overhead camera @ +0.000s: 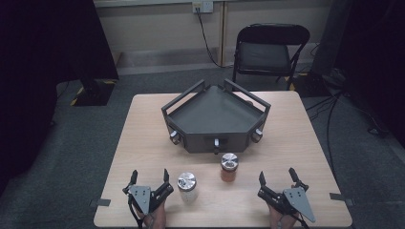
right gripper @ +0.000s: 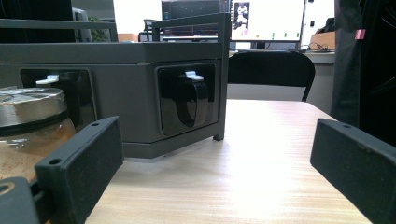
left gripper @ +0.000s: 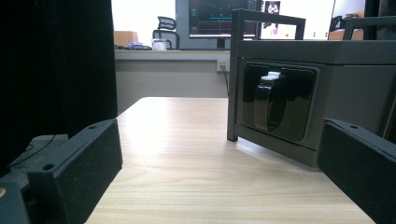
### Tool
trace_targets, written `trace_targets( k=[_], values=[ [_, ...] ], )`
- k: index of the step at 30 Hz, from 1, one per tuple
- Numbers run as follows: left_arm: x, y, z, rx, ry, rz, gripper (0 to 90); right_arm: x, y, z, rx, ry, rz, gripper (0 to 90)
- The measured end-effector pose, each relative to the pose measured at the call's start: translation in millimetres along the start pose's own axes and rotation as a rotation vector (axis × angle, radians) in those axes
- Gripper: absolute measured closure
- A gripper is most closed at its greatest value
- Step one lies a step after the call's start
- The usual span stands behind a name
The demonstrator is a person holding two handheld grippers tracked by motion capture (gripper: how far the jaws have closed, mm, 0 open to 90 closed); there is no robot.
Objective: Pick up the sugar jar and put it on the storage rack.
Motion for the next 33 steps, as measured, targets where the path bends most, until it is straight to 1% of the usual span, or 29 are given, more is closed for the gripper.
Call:
trace_targets(
  k=[6,19,26,29,33],
  values=[
    [0.2,0.0,0.7,0.004,-0.001,-0.001,0.2,0.0,0.0,0.0,0.000,0.000,0.000,1.3],
    [0.0,-0.5,-1.3,-0.009,0.001,0.000,0.1,-0.1,-0.1,-1.3,-0.009,0.001,0.000,1.4],
    [0.1,-0.5,-1.0,-0.007,0.001,0.000,0.1,-0.1,0.0,-1.2,-0.009,0.000,0.001,1.4],
    [0.2,-0.7,-1.6,-0.009,0.004,-0.002,0.1,-0.1,0.0,-1.2,-0.008,0.001,0.000,1.4],
    [1.7,-1.5,-3.8,-0.006,0.026,-0.012,0.1,-0.1,0.0,-1.5,-0.010,0.001,0.000,1.4]
  ],
)
Point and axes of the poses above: each handheld gripper's, and its own axes: y roughly backward along the jaws, x roughly out of its top, z roughly to its right, the point moved 2 cm from there along -y, roughly forward along the jaws, and after that the axes turned 6 degrees about x, right-handed, at the moved point
